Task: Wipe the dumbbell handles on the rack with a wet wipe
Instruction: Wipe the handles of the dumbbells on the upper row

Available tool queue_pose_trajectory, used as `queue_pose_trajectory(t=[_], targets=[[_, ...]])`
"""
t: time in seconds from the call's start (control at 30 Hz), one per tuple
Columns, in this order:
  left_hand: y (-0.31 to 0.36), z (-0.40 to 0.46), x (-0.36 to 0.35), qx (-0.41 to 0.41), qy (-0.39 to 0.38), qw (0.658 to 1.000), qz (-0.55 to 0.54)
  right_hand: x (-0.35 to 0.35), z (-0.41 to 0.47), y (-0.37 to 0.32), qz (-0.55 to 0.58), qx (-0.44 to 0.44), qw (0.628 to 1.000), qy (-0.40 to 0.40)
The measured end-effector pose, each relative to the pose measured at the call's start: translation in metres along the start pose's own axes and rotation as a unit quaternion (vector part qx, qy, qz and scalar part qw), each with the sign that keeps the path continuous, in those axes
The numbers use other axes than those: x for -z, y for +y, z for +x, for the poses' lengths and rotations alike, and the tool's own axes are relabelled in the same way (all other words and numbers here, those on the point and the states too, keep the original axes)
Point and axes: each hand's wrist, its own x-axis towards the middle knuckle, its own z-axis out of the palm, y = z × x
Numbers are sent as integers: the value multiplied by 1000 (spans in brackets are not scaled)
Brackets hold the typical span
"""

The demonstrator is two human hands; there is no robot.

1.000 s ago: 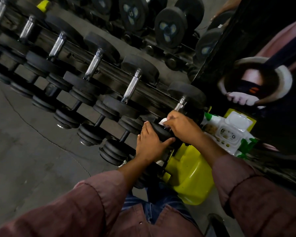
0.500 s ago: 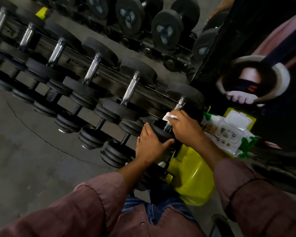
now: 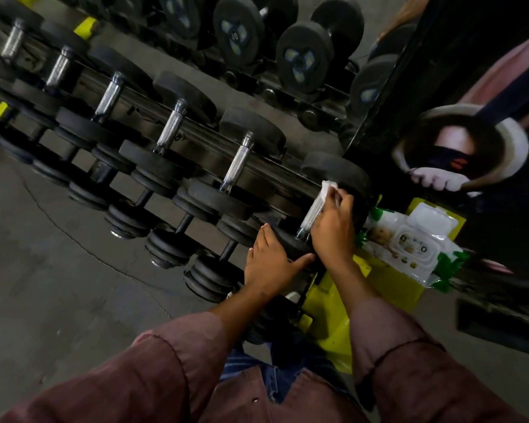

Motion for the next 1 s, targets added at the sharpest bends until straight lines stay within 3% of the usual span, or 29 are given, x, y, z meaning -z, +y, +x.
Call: queue_pose_trajectory(t=[0.13,0.23,0.37,0.6,0.8,0.9,1.0], targets=[[2,-2,2,3,-7,1000,0,6,2,-13,167,-134,977,-22],[2,-1,4,3,-14,1000,-2,6,16,-8,189,-173,966,-34],[2,0,4,3,-24,1000,-8,3,22,3,266,-192,943,-59],[2,-1,4,-4,-21,1000,-9,6,14,33,338,-169,903,-204],[4,0,7,1,-28,1000,-5,5,32,20,448,-203,866,-89],[3,1,6,5,-32,999,-12,5,20,23,402,-200,880,-153],[2,2,4,-1,-32,999,-26,3,6,34,388,-208,864,-245]])
